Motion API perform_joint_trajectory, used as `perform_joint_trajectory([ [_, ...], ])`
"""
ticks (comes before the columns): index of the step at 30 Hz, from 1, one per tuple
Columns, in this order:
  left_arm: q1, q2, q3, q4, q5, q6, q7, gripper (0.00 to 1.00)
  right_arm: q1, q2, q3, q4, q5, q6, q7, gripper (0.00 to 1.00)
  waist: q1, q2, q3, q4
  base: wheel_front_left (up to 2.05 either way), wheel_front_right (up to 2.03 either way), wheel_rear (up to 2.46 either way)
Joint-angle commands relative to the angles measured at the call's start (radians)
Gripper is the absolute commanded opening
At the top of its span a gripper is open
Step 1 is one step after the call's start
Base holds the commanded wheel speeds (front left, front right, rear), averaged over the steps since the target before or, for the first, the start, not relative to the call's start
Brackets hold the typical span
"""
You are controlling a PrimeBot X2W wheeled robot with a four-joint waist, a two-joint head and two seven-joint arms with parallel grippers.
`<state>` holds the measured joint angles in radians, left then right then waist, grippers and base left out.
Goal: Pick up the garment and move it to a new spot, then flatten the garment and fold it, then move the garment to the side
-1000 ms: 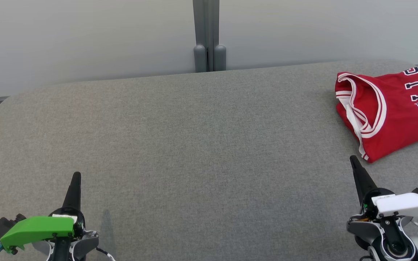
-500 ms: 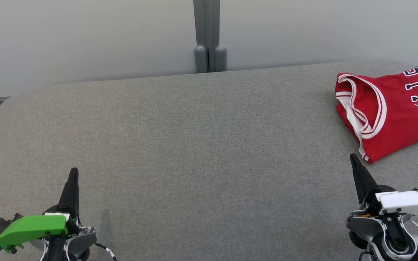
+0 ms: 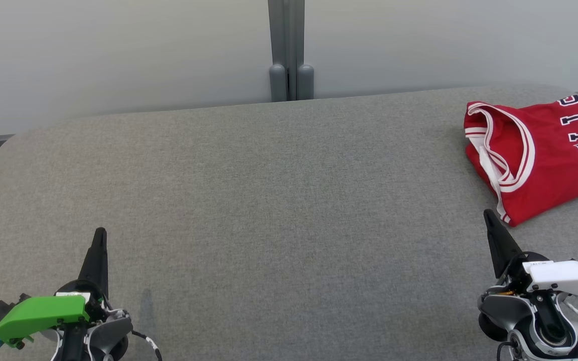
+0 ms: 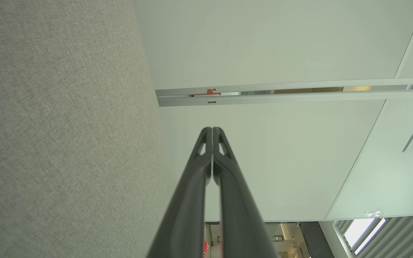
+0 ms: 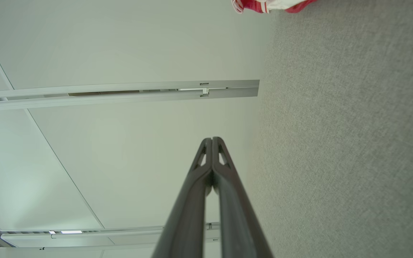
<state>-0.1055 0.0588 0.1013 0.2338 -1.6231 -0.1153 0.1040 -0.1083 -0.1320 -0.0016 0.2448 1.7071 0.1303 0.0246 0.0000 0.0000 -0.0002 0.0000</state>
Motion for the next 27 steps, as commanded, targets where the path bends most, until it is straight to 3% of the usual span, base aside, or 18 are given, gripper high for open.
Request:
perform_joint_trajectory([
  [1,-0.015,0.001,0.005,0.001,-0.001,-0.006,0.002,0.0,-0.009,-0.002,-0.002,0.002,0.002,0.001,0.001,0.0,0.0,0.0,0.0,0.0,0.0,0.0,0.0],
  [27,-0.015,0.0,0.007,0.002,0.002,-0.006,0.005,0.0,-0.009,0.001,-0.005,0.002,-0.002,0.001,0.005,0.0,0.0,0.0,0.0,0.0,0.0,0.0,0.0],
])
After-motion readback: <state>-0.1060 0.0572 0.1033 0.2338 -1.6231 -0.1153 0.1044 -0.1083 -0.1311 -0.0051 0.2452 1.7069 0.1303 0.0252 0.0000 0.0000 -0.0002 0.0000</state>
